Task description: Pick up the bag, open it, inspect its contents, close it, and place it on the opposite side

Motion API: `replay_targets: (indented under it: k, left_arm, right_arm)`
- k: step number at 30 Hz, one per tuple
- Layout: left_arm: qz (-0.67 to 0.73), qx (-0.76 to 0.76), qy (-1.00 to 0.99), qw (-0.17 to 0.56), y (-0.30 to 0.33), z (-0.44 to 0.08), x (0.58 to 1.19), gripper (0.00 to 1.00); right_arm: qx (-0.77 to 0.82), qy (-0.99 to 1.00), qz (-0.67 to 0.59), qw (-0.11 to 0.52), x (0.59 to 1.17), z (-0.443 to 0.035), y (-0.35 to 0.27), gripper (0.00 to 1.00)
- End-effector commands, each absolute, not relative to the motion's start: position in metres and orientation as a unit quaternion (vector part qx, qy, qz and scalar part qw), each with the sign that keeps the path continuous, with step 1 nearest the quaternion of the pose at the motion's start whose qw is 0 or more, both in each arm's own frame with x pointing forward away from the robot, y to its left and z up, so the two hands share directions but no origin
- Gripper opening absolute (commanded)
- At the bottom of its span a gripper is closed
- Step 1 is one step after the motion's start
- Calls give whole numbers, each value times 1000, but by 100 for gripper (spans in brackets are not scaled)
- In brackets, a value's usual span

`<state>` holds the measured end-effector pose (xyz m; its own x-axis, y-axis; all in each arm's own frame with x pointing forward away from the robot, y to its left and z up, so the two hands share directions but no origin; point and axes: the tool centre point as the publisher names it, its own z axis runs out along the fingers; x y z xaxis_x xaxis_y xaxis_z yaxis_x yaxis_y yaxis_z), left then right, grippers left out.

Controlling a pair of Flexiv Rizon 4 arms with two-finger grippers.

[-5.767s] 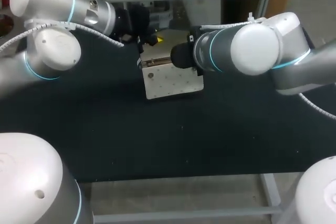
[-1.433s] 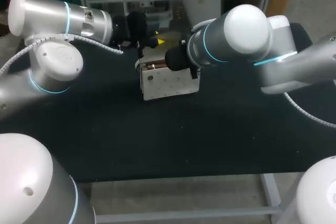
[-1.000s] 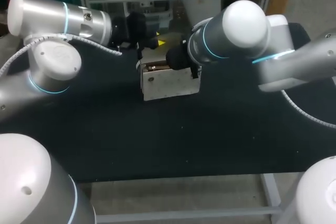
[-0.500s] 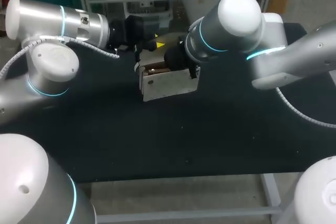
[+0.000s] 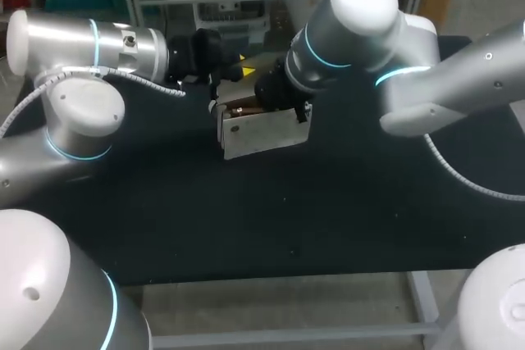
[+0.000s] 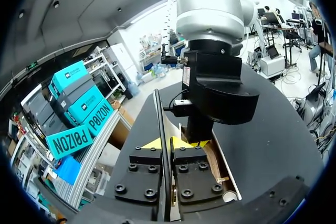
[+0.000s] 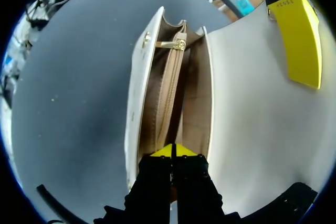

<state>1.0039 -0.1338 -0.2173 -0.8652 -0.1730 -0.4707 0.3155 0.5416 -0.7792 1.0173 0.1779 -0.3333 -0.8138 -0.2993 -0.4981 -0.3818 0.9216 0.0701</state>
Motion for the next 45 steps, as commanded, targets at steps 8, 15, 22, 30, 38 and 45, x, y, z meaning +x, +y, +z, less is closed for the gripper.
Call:
replay_targets:
  k: [8, 15, 22, 30, 38, 45]
  left_arm:
    - [-481, 40, 835, 266, -133, -206, 998, 0]
    - [-483, 40, 833, 266, -133, -205, 997, 0]
    - [-483, 48, 831, 271, -133, -201, 994, 0]
    - [-481, 57, 831, 274, -134, -202, 994, 0]
    - [-480, 58, 832, 273, -135, -203, 994, 0]
    - [-480, 58, 832, 272, -135, -204, 994, 0]
  right_arm:
    - [-183, 954, 80, 223, 1020, -343, 176, 33]
    - [-182, 955, 81, 219, 1020, -347, 175, 47]
    - [-185, 955, 80, 216, 1020, -347, 176, 47]
    - [-188, 956, 78, 212, 1019, -348, 177, 69]
    - [-188, 956, 78, 213, 1020, -347, 176, 88]
    - [-190, 956, 77, 211, 1020, -347, 177, 88]
